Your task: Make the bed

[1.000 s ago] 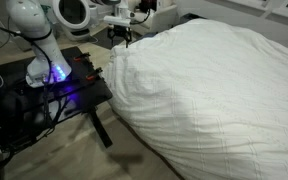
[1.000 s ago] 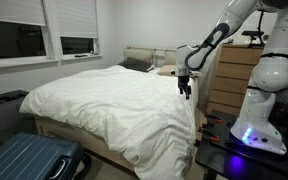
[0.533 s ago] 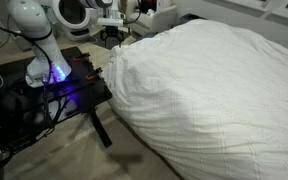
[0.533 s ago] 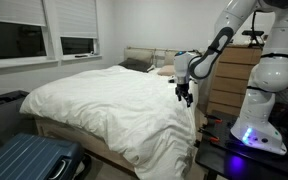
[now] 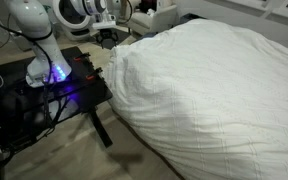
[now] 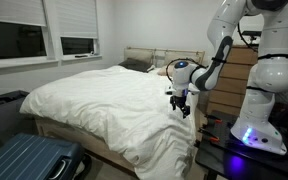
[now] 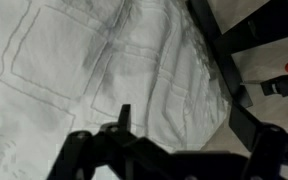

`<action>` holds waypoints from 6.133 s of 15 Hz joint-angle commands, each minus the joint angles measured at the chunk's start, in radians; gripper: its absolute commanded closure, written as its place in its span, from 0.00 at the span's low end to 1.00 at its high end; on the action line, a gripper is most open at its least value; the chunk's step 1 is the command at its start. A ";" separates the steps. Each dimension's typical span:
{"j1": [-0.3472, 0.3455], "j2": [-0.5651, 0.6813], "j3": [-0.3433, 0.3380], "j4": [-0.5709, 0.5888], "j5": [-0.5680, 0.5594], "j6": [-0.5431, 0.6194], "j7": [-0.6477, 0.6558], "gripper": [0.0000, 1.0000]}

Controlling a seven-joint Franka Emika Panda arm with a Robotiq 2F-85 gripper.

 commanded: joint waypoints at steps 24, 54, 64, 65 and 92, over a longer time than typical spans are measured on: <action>-0.039 0.576 0.069 0.374 -1.366 -0.252 1.479 0.32; -0.142 0.219 0.244 0.247 0.314 -0.370 -0.315 0.99; -0.053 -0.014 0.214 0.138 0.416 -0.373 -0.409 0.99; -0.043 -0.030 0.210 0.131 0.422 -0.374 -0.411 0.99; 0.140 -0.246 0.153 -0.012 0.438 -0.293 -0.273 0.00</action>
